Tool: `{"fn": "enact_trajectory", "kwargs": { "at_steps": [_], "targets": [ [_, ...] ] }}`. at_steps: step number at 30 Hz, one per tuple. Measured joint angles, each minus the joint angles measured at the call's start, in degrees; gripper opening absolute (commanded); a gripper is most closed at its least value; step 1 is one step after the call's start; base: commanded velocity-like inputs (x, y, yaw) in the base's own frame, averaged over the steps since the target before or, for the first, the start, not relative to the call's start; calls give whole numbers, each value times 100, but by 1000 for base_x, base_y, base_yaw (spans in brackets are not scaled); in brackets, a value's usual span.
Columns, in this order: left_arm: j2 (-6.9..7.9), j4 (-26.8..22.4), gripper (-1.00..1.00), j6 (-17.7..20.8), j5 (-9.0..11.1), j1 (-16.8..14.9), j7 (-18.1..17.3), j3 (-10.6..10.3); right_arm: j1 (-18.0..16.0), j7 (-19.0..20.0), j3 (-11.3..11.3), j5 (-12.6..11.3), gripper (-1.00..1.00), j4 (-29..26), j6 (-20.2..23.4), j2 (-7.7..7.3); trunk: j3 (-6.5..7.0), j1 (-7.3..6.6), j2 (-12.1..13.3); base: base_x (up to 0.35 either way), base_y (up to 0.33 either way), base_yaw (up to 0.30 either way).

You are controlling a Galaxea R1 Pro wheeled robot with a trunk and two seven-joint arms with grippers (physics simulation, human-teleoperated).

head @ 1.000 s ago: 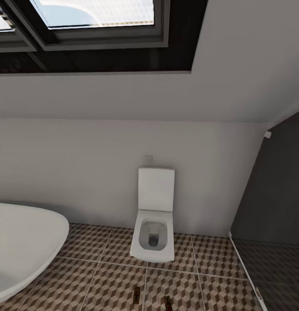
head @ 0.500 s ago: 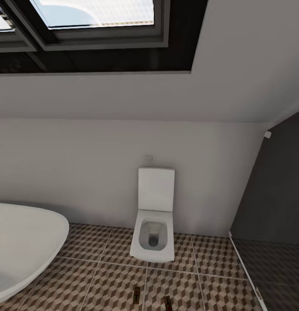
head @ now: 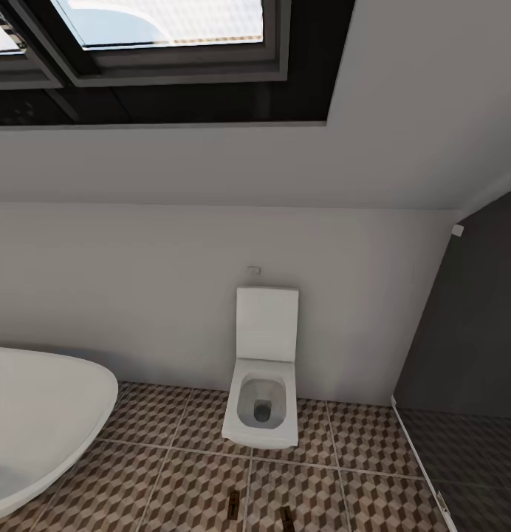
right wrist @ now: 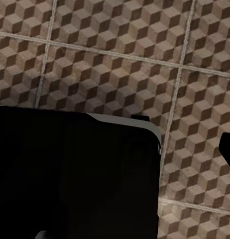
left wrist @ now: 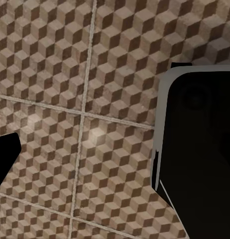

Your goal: Take the four mousetraps from the cabinet in the bathroom and place them on the bathroom floor. Make sure all four end up on the same floor surface, and ensure that at least two of them are either under or directly next to the same bathroom sink.

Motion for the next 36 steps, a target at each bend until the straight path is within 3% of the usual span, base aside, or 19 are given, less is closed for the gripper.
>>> {"fn": "enact_trajectory", "kwargs": {
  "at_steps": [36],
  "targets": [
    [0, 0, 100, 0, 0, 0, 0, -5, -3, 1, 0, 0, 100, 0, -2, 0, 0, 0, 0, 0, 0, 0]
  ]
}}
